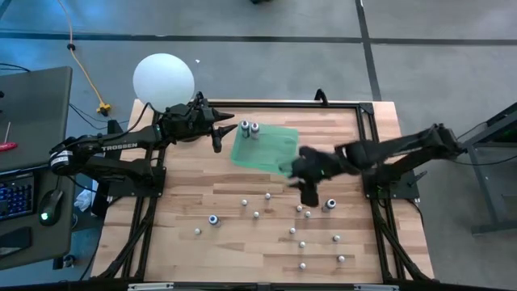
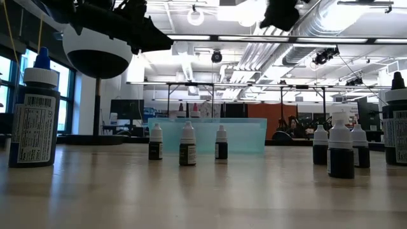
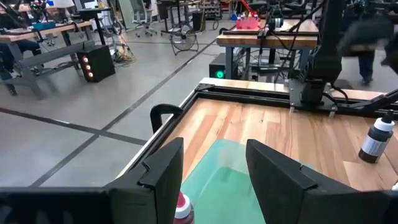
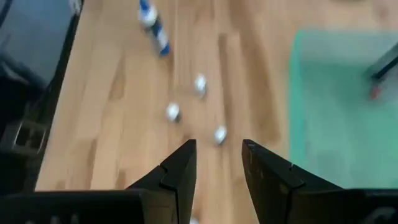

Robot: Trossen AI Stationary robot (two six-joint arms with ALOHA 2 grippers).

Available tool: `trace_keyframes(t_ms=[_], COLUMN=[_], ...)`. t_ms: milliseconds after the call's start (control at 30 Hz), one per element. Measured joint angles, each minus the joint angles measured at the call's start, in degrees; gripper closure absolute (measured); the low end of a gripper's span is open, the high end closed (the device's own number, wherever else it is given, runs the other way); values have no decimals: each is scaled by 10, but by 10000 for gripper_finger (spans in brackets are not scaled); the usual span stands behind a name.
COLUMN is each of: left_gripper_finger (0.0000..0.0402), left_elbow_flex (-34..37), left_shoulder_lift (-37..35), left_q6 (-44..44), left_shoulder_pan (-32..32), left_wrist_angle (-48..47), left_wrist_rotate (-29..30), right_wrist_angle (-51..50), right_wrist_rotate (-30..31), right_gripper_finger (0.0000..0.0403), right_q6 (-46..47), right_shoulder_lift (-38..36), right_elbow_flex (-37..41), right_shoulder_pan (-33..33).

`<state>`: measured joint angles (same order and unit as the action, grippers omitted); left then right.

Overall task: Pick & Place food coloring
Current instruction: Put the black food coloring bottle into the bin

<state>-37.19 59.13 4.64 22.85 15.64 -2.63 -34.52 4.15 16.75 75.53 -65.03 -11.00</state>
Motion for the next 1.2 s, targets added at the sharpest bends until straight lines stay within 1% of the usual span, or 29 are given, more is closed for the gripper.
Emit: trace_keyframes(t_ms=[67, 133, 267, 333, 433, 500, 667, 900, 1100, 1200], left_gripper_finger=[229, 229, 229, 229, 229, 229, 229, 229, 229, 229], left_elbow_flex=[0, 0, 0, 0, 0, 0, 0, 0, 0, 0], left_shoulder_lift=[0, 0, 0, 0, 0, 0, 0, 0, 0, 0], left_q6=[0, 0, 0, 0, 0, 0, 0, 0, 0, 0], left_shoulder_pan=[0, 0, 0, 0, 0, 0, 0, 0, 0, 0], left_wrist_angle=[0, -1, -2, -2, -1, -1, -1, -1, -1, -1], left_wrist_rotate=[0, 0, 0, 0, 0, 0, 0, 0, 0, 0], right_wrist_angle=[2, -2, -60, -96, -135, -141, -159, -217, -214, -213], right_wrist_rotate=[23, 22, -34, -43, -79, -107, -136, -150, -140, -136], right_gripper_finger=[281, 281, 281, 281, 281, 281, 281, 281, 281, 281], right_q6=[59, 111, 219, 273, 364, 397, 433, 433, 408, 375], right_shoulder_lift=[-19, -38, -64, -71, -66, -57, -22, 23, 25, 25], right_elbow_flex=[33, 56, 72, 72, 72, 72, 72, 72, 72, 72], right_shoulder_pan=[-26, -46, -69, -72, -71, -72, -83, -89, -89, -89])
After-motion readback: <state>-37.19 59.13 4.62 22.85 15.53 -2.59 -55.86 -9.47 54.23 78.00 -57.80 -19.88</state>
